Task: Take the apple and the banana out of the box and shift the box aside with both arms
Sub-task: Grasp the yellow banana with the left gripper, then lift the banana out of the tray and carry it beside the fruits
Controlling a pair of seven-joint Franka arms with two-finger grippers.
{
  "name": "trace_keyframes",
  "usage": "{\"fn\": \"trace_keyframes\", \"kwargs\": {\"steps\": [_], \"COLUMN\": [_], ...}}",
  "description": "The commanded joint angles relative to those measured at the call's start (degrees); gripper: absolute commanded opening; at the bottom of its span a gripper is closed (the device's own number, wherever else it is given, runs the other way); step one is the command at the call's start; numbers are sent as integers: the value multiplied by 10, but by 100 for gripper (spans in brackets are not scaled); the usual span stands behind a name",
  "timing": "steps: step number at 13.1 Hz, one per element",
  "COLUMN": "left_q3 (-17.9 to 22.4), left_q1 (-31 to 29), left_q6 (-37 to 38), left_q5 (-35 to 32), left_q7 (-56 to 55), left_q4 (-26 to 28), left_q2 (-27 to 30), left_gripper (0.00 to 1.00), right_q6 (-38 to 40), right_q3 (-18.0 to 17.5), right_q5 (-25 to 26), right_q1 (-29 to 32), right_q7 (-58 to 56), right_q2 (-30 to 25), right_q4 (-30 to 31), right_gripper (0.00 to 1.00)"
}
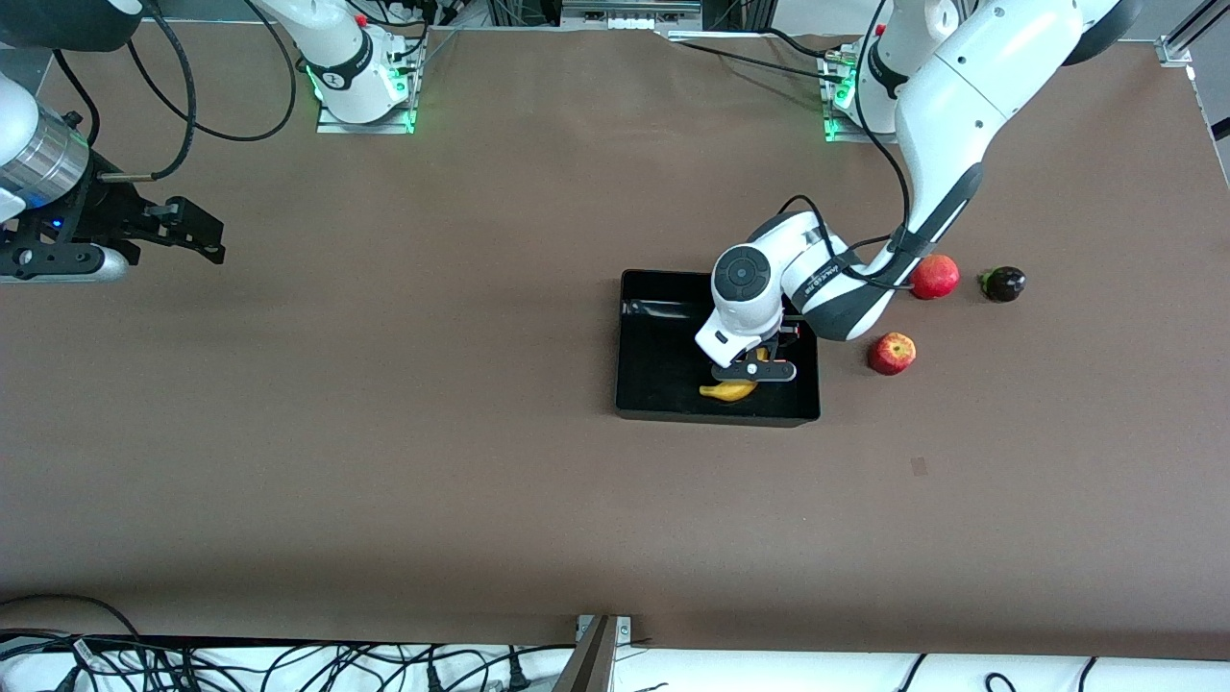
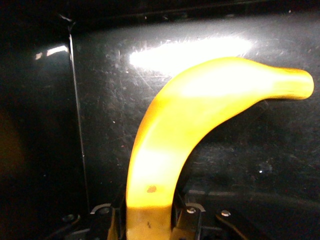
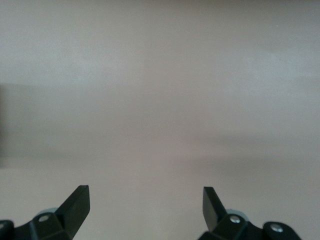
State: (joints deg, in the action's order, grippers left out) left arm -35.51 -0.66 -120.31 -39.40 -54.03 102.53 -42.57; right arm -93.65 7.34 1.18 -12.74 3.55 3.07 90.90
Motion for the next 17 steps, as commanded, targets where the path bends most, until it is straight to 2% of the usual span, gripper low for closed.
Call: {"fn": "trace_keyframes", "kwargs": {"steps": [1,7,10,11,13,17], "left_q3": [-13,-56,-66,-65,-67,-62], "left_q1": [-3,0,-6,-22,-77,-199], "left_q6": [22,204,297,324,353,340], "left_q5": [20,77,82,92,115,115], "left_q7": [-10,-1,70,110,214,404], "left_q4": [-12,-143,-208,-228,-235,-232], "left_q2": [21,28,30,33,44,39], "left_gripper": [8,8,9,9,12,12], "right_q6": [0,0,2,1,0,0], "right_q3": [-1,-1,-1,-1,-1,-2], "right_q5": [-2,-2,-2,-2,-2,-2], "right_q1": [6,6,6,5,4,3], "right_q7": [-2,-3,-2,-2,-2,-2], "right_q2": [0,0,1,0,0,0], "right_q4": [-5,-5,-5,-5,-5,-5], "right_gripper": [100,100,100,100,100,100]}}
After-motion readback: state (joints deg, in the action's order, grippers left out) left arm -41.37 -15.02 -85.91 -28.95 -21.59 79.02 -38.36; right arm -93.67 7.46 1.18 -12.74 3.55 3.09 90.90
